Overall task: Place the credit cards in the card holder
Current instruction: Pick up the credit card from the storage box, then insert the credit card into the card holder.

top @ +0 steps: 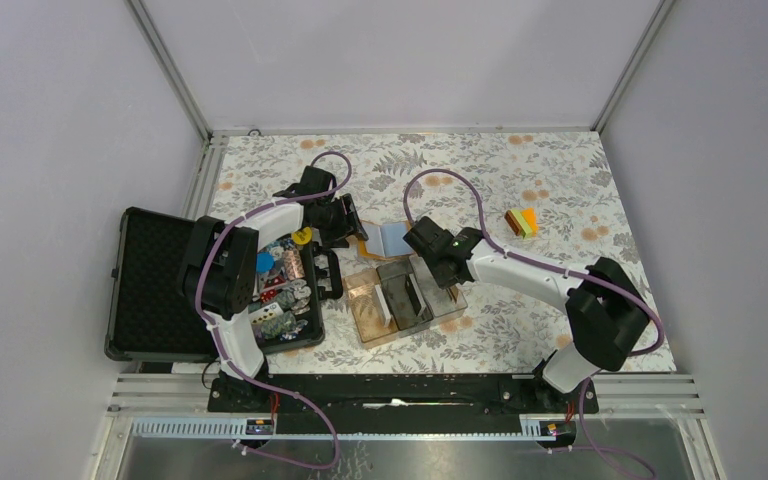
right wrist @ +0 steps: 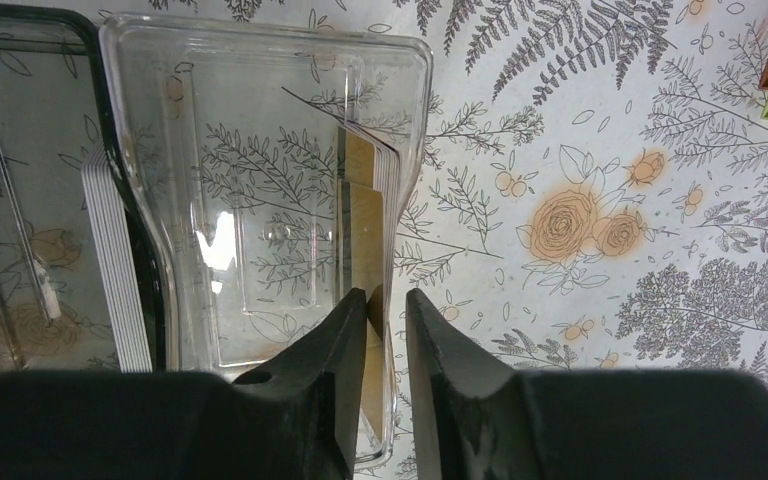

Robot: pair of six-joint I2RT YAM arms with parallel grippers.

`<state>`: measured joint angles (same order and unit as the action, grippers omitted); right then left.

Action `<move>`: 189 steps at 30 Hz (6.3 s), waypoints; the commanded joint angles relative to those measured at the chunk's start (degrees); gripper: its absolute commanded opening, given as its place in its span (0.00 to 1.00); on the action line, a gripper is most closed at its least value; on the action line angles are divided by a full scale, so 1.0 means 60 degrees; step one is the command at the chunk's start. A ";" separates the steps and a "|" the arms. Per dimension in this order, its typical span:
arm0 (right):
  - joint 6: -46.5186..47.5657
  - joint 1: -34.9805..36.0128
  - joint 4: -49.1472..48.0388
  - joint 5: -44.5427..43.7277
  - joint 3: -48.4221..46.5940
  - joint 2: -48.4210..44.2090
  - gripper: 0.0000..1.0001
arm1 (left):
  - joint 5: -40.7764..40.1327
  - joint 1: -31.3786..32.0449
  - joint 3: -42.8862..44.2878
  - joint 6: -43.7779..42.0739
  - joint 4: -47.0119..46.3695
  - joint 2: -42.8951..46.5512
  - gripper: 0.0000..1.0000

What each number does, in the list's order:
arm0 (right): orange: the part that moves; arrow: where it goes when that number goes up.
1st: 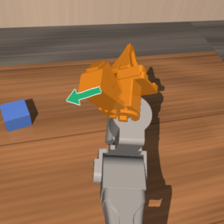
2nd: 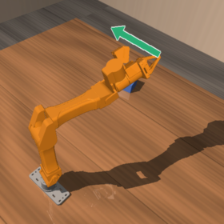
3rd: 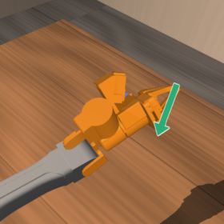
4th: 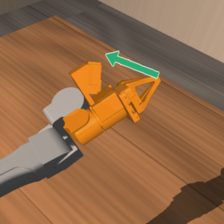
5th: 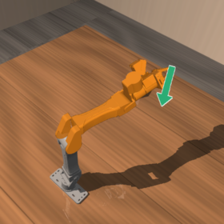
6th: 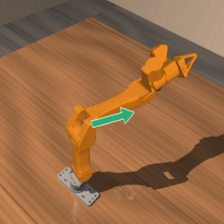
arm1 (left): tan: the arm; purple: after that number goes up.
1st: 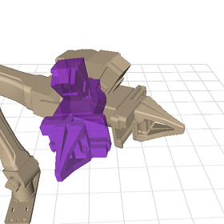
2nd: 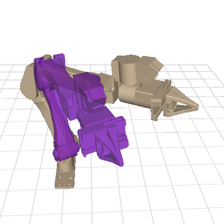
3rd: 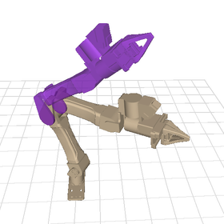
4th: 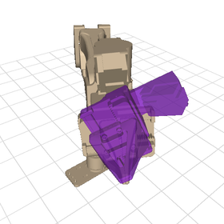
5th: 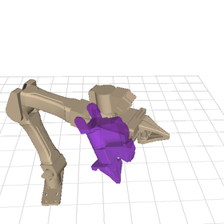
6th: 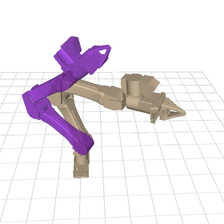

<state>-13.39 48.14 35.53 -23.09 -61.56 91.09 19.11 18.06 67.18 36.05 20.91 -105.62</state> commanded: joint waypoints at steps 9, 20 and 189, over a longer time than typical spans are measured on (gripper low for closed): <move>-0.0118 0.0077 0.0323 0.0127 -0.0417 -0.0601 0.16 | 0.0141 0.0036 0.0453 -0.0006 -0.0100 0.0010 0.58; -0.0302 0.0074 0.0422 0.0860 -0.0552 -0.1208 0.06 | -0.0144 0.0036 0.0449 -0.0134 -0.0029 0.0279 0.77; -0.1026 -0.1683 -0.4023 0.0553 -0.2557 0.3600 0.01 | 0.1275 0.0549 0.1757 0.0786 0.0538 -0.1307 0.00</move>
<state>-18.90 37.52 11.35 -17.56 -74.78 112.55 25.54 21.52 77.12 40.47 25.39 -112.68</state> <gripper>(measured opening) 0.111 0.025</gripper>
